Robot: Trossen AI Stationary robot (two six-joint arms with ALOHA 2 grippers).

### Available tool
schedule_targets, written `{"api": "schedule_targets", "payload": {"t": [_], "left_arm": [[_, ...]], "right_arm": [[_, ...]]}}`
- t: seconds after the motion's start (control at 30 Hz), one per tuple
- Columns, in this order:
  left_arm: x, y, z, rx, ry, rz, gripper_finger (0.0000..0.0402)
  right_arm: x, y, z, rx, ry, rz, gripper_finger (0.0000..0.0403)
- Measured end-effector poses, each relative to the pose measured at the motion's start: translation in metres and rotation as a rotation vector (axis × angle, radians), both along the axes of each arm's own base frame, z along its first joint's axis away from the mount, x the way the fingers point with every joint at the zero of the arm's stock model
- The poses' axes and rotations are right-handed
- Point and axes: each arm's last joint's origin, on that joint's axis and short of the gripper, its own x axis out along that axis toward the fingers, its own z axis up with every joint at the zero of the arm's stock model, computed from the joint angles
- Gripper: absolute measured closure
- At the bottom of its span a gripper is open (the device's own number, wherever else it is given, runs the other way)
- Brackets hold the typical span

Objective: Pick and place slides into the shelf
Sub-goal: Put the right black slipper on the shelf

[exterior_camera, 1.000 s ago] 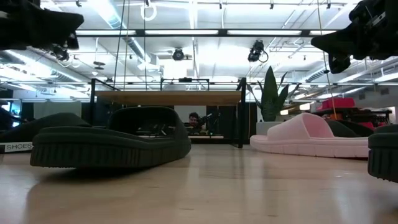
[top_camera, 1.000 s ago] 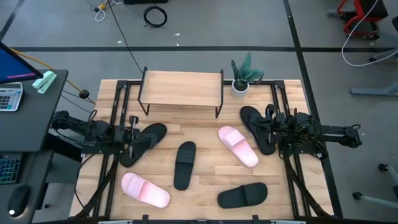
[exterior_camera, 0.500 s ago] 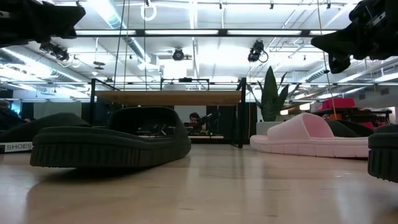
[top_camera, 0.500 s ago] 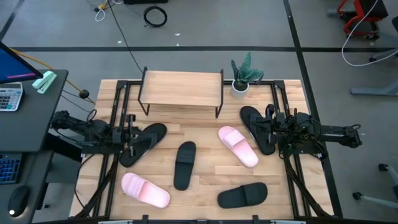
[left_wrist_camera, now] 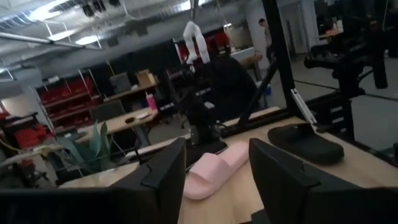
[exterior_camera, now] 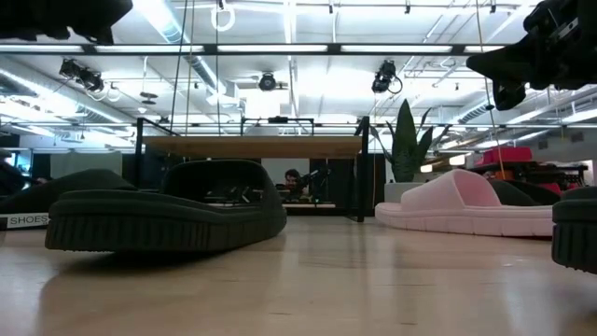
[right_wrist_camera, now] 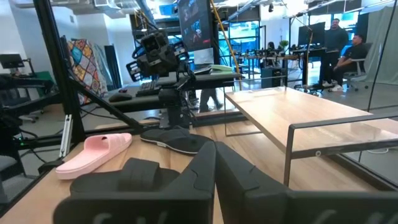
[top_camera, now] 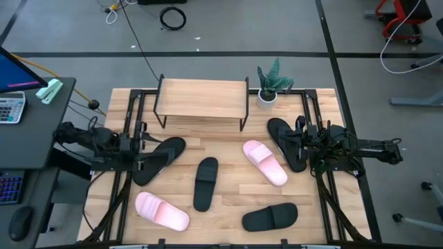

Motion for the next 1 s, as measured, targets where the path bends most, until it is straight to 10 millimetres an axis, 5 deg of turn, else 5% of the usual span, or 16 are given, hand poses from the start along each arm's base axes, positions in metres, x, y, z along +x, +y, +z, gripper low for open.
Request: {"api": "schedule_targets", "payload": {"t": [0.17,0.43,0.8,1.0], "left_arm": [[0.015,-0.005,0.012,-0.018,0.119,-0.005,0.0221],[0.067,-0.022,0.020,0.039,0.382,0.004,0.0222],[0.123,-0.053,-0.030,0.066,0.706,-0.012,0.0234],[0.145,-0.077,-0.050,0.079,0.661,-0.075,0.0241]], "right_arm": [[0.000,0.000,0.000,0.000,0.000,0.001,0.0389],[0.000,0.000,0.000,0.000,0.000,0.000,0.0389],[0.000,0.000,0.000,0.000,0.000,0.000,0.0389],[0.000,0.000,0.000,0.000,0.000,0.000,0.0389]]}}
